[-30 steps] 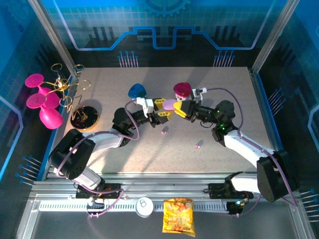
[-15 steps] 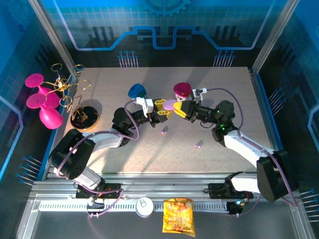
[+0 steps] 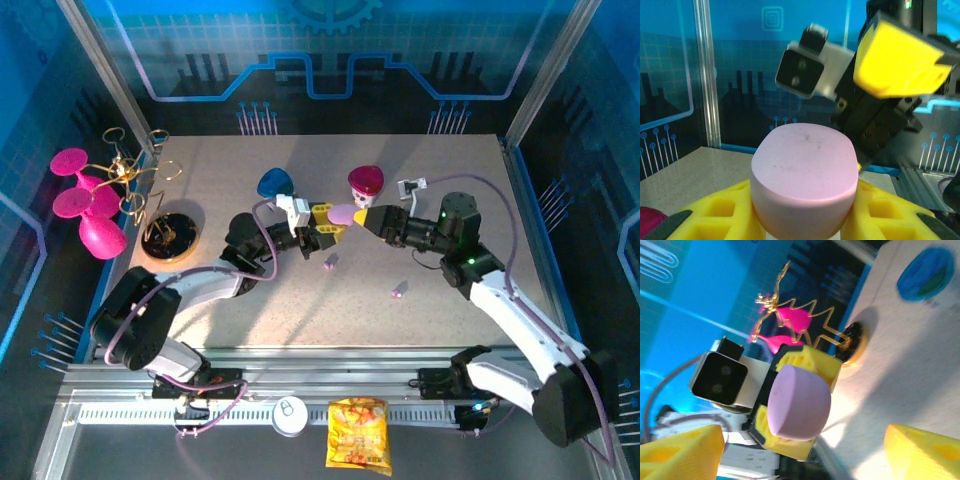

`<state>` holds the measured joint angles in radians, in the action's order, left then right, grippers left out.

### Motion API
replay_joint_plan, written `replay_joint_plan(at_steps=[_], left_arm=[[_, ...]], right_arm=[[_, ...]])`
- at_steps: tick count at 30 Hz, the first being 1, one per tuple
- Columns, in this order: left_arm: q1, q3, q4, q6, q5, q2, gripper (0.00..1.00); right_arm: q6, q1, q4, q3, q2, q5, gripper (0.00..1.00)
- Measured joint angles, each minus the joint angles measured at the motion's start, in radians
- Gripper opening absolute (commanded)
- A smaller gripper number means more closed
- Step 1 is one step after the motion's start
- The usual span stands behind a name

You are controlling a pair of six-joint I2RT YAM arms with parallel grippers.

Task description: Insert wireless bluetooth earbuds into charging case

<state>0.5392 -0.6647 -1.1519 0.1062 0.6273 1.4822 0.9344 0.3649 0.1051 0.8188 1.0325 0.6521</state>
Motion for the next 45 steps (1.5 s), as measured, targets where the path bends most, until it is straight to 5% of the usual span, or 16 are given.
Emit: replay_joint_plan(at_steps=[7, 13, 45], left_arm=[[-0.024, 0.000, 0.092, 0.020, 0.072, -0.047, 0.28], [-0.039, 0.000, 0.118, 0.055, 0.135, -0.064, 0.28], [-0.045, 0.000, 0.182, 0.050, 0.232, -0.082, 0.28]], right_arm=[[-0.491, 0.087, -0.404, 0.221, -0.017, -0.193, 0.93], [-0.686, 0.121, -0.558, 0.277, 0.047, -0.264, 0.94], [-0.688, 0.148, -0.547, 0.322, 0.084, -0.455, 0.91]])
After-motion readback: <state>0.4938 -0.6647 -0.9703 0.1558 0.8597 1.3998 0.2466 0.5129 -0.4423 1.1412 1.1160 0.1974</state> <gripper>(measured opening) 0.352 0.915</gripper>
